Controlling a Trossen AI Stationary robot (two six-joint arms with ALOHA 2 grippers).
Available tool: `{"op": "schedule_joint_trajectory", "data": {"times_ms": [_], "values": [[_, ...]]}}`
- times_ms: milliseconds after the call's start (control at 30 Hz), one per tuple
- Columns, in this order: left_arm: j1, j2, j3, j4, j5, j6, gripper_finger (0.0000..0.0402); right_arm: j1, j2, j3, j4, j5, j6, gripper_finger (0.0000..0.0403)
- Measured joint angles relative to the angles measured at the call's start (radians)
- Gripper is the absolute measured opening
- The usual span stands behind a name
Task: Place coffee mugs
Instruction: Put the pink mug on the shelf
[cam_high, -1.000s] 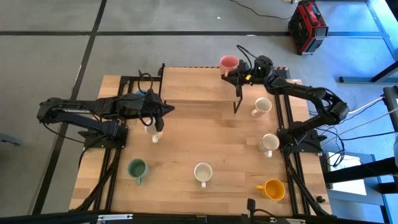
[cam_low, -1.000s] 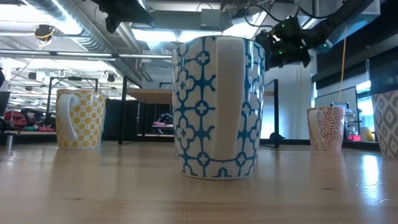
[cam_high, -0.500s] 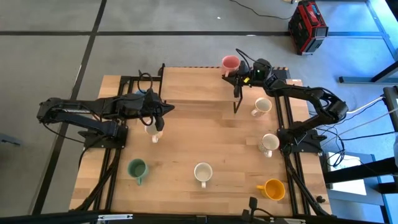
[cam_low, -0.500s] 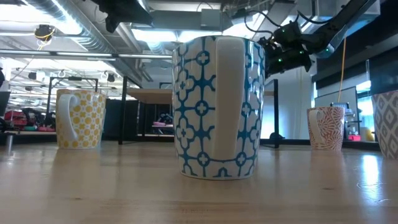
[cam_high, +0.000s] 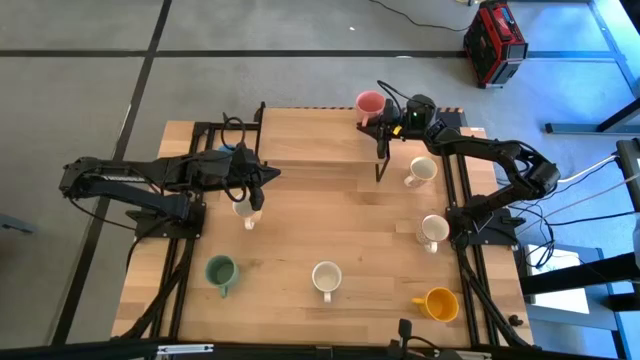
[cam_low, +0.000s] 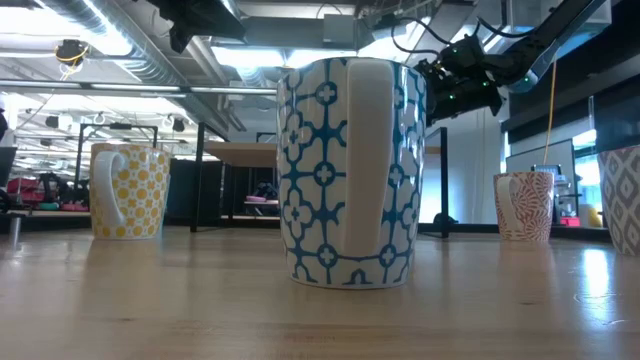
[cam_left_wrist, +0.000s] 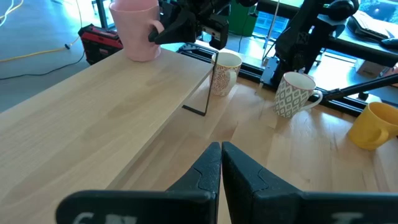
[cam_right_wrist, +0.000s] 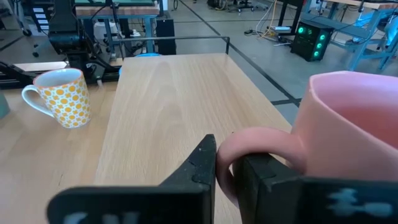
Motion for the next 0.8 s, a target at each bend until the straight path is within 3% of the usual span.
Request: {"op": "schedule_joint_trajectory", "data": {"times_ms": [233, 567, 800], "values": [[0.000, 0.000, 0.000, 0.000, 0.001, 0.001, 0.0009, 0.001, 0.000, 0.000, -0.017, 0.019, 0.006, 0.0041], [0.000, 0.000, 0.000, 0.001, 0.001, 0.001, 0.0009, 0.000, 0.000, 0.000, -0.024, 0.028, 0.005, 0.0103], [0.000, 0.000, 0.000, 0.001, 0.001, 0.001, 0.0009, 0.001, -0.031, -0.001, -0.082, 0.131, -0.040, 0.0131]]}}
